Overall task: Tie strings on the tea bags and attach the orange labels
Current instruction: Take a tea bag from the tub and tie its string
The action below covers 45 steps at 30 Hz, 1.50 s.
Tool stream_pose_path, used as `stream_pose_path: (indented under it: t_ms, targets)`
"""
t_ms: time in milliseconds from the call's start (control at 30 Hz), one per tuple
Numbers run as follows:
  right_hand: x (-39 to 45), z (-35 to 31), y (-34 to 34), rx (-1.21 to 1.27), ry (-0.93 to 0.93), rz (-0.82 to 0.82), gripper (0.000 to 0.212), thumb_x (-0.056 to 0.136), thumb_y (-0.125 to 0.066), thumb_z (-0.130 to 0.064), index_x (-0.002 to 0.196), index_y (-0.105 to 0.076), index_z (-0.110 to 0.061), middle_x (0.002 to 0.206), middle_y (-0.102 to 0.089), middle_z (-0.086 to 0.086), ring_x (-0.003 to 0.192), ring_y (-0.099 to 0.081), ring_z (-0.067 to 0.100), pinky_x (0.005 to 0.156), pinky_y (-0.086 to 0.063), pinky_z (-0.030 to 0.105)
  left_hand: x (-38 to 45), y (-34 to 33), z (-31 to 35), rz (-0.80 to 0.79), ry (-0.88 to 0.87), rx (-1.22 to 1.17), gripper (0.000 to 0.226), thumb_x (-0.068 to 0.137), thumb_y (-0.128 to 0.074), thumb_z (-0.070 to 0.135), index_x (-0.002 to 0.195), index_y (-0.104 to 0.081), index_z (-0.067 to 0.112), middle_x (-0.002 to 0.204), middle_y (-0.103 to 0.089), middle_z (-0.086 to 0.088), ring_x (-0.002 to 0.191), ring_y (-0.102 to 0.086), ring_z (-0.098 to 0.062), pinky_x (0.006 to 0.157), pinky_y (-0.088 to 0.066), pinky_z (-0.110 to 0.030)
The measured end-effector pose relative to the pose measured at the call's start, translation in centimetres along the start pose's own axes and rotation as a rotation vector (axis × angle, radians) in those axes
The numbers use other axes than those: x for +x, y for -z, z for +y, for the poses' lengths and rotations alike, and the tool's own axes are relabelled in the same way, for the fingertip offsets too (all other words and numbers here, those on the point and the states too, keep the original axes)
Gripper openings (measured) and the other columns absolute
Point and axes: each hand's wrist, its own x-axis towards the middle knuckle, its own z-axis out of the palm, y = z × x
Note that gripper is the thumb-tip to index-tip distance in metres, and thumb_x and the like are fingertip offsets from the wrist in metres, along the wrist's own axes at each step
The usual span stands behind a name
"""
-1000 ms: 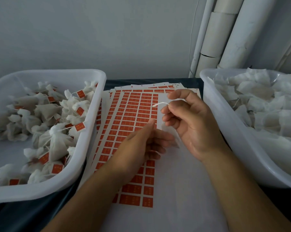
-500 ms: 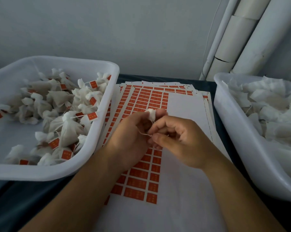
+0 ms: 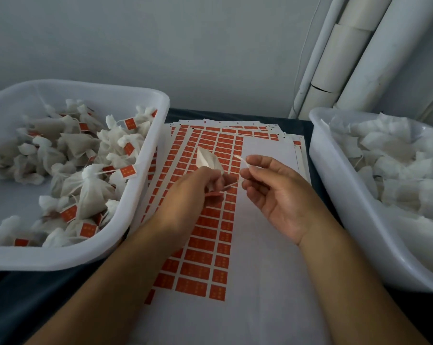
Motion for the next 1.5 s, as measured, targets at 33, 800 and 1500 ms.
stream_pose_path:
  t_ms: [33,800,1500]
  targets:
    - [0.0,0.0,0.0,0.014,0.006,0.01,0.016,0.097,-0.066,-0.008,0.104,-0.077,-0.017,0.093,-0.077,0.01,0.077,-0.074,0.016,0.066,-0.059,0.023,-0.1,-0.2,-0.1,0.028,-0.004,0.15,0.053,0.103,-0.046,0.029,0.053,-0.063,0.03,0.085,-0.074,0.023,0.095,-0.069,-0.014,0.079,-0.047,-0.028]
    - [-0.8,0.3,0.3,-0.907,0.556,-0.206,0.025,0.102,-0.062,-0.028,0.125,-0.069,-0.027,0.107,-0.075,-0.015,0.103,-0.071,0.005,0.078,-0.063,0.028,-0.8,-0.8,-1.7,-0.265,-0.42,0.485,0.043,0.099,-0.033,0.041,0.09,-0.07,0.02,0.083,-0.071,0.006,0.08,-0.067,-0.012,0.071,-0.055,-0.026]
    - [-1.2,-0.1,0.7,-0.975,0.614,-0.316,0.013,0.094,-0.073,-0.025,0.106,-0.07,-0.02,0.097,-0.071,-0.013,0.092,-0.071,0.015,0.085,-0.06,0.026,0.0,0.3,-0.8,-0.16,-0.093,0.262,0.045,0.105,-0.041,0.044,0.08,-0.077,0.038,0.077,-0.074,0.009,0.078,-0.072,-0.002,0.086,-0.052,-0.037]
